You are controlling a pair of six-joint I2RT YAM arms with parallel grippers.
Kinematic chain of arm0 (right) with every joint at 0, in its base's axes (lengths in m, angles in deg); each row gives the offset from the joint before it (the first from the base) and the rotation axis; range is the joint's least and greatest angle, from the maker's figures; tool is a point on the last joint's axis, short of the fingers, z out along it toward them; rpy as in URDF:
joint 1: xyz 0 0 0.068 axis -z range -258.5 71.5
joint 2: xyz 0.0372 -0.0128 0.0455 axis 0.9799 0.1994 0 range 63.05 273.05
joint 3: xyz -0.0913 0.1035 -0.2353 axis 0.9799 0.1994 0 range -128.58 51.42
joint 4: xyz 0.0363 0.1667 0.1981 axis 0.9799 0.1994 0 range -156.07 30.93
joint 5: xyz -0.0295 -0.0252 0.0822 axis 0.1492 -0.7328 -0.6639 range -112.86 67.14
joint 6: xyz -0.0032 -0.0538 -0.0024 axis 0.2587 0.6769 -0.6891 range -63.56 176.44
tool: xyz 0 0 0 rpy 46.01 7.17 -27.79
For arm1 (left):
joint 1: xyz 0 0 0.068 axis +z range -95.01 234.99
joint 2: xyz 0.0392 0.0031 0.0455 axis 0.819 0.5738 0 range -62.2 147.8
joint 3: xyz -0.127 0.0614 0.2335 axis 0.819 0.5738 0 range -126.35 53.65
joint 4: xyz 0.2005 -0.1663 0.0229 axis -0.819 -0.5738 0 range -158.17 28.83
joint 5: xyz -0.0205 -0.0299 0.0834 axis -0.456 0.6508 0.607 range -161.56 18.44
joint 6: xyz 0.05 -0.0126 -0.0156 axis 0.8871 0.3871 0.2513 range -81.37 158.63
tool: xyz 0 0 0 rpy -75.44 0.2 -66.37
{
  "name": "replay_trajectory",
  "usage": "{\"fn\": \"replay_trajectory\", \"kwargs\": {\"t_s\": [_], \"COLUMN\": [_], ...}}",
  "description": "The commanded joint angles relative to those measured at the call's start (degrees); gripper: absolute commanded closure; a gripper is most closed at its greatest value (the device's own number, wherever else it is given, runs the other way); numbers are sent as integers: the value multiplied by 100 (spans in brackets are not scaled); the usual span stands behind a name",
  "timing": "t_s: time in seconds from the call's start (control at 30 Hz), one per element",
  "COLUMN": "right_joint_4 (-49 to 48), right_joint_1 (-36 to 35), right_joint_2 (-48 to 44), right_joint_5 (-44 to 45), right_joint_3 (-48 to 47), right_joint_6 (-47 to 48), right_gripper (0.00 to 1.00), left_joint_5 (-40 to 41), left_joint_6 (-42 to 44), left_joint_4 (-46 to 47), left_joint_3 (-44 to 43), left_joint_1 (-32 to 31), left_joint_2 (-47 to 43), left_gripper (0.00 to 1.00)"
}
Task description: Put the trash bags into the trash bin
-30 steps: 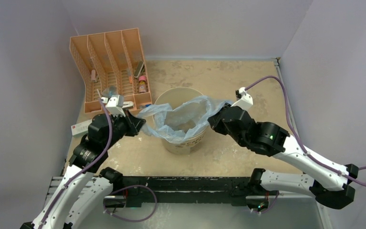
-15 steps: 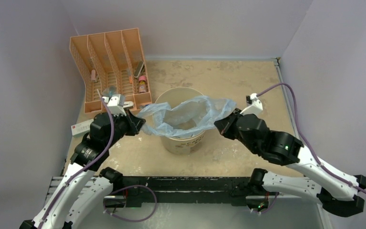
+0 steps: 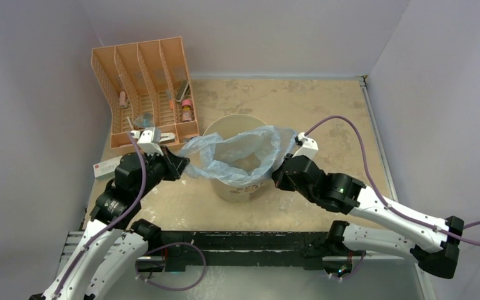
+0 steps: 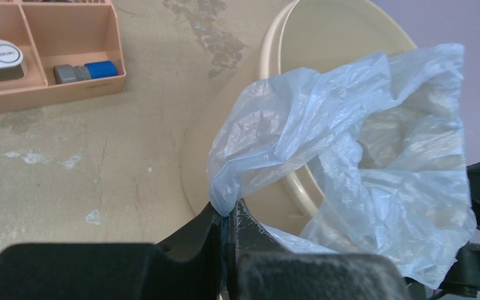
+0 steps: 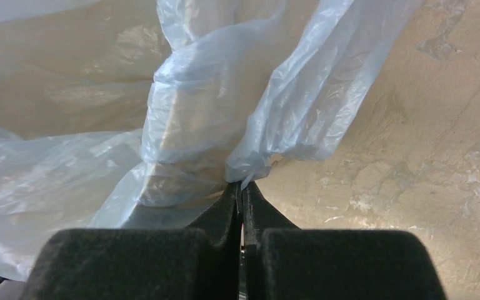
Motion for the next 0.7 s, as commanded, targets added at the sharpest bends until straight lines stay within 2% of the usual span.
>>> {"fn": "replay_trajectory", "kwargs": {"t_s": [0.0,0.23,0.43,0.6,0.67], "right_joint_4": [-469,-476,-341,-521,-550], "right_joint_1": [8,114,467,628,637], "right_joint_2": [82,181,126,65,83], "right_joint_5": [49,334,429,177,20], "right_joint_3": [163,301,438,479,414], "right_joint_6": [130,-65,-251,-30,146], "right_gripper": [100,100,100,100,99], "left_joint_5": [107,131,480,521,366], "left_joint_6": [25,-38,-30,45,132], "left_joint_4": [126,590,687,1067,1319], "left_joint_3": [212,485,604,655,681], "left_joint_1": [17,17,19,17,21], "left_joint_2": [69,290,617,640,643], "left_gripper": [100,100,100,100,96]}}
